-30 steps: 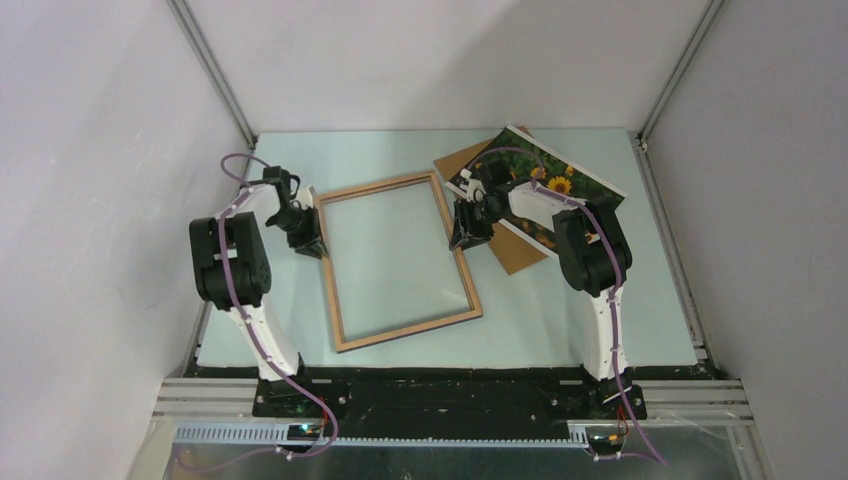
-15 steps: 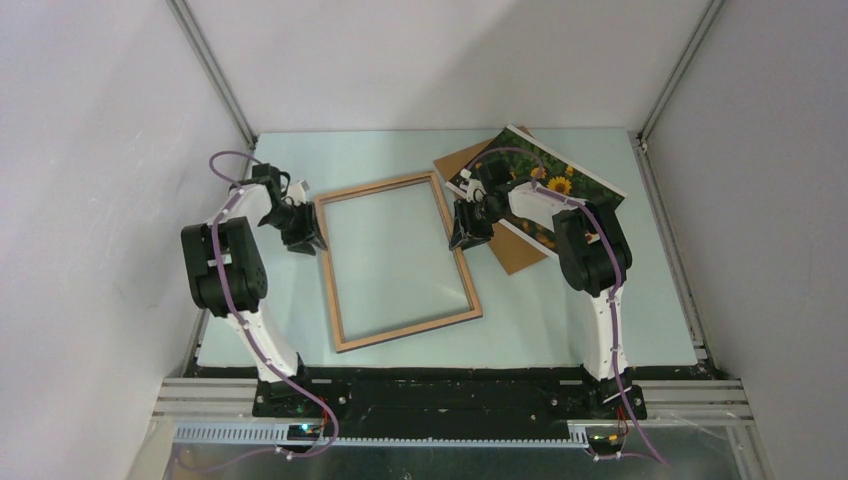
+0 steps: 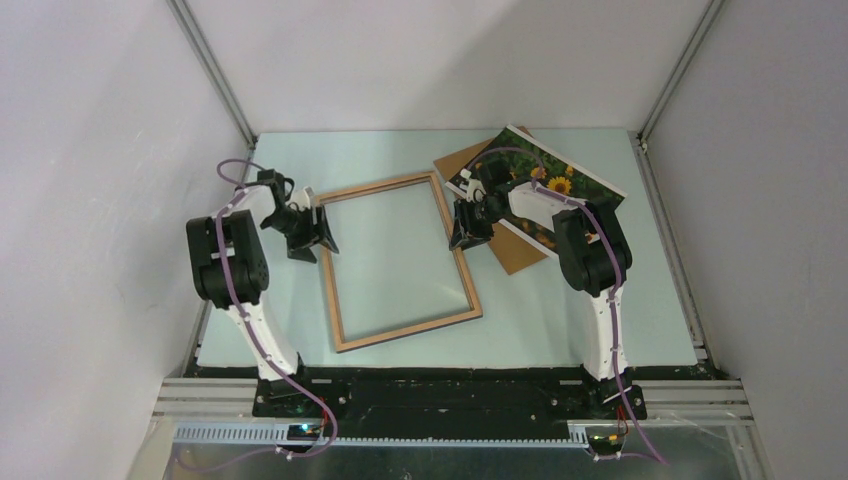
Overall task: Put the photo into the frame
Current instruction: Place the photo frame item in the photo frame.
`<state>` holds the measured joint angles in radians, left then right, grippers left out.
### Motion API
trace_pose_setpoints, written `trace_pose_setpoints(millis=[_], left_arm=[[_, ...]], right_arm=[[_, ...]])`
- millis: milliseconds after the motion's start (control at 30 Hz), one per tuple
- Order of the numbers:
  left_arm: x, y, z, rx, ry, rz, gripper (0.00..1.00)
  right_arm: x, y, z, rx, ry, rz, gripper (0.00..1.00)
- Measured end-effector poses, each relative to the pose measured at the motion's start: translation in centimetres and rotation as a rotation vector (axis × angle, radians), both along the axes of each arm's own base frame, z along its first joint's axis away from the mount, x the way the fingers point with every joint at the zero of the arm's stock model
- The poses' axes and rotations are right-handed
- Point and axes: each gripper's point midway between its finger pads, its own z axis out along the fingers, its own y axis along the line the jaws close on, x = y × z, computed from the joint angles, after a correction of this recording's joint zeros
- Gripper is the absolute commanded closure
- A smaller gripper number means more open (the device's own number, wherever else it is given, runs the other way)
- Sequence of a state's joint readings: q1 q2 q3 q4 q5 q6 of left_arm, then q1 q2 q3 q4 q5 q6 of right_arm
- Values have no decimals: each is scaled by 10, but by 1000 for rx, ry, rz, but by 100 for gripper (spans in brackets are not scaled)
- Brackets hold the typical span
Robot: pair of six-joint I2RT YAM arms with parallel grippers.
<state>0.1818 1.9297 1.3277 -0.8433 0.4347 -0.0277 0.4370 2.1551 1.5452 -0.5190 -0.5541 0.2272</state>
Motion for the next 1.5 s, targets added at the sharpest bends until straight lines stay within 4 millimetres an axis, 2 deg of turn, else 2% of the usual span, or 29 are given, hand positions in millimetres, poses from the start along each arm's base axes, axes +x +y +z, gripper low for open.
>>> trace_pose_setpoints(millis=[100, 167, 233, 367, 733, 1033, 1267, 1500], left_arm=[[-2, -2, -6, -7, 20, -3, 35], [-2, -4, -8, -15, 25, -5, 42], [-2, -4, -9, -20, 28, -5, 54], [-2, -4, -11, -14, 29, -8, 66], [-3, 1, -10, -7, 26, 2, 75], [-3, 4, -5, -18, 15, 16, 79], [-4, 8, -4, -21, 9, 25, 89], [-3, 12, 0, -46, -4, 43, 97]], right_arm=[[0, 0, 0, 0, 0, 0, 57], [0, 0, 0, 0, 0, 0, 57], [0, 0, 0, 0, 0, 0, 57], [0, 0, 0, 0, 0, 0, 57], [1, 0, 1, -16, -10, 7, 52], [12, -2, 10, -71, -73, 22, 51], [18, 3, 22, -79, -112, 39, 51], [13, 6, 22, -84, -105, 55, 52]])
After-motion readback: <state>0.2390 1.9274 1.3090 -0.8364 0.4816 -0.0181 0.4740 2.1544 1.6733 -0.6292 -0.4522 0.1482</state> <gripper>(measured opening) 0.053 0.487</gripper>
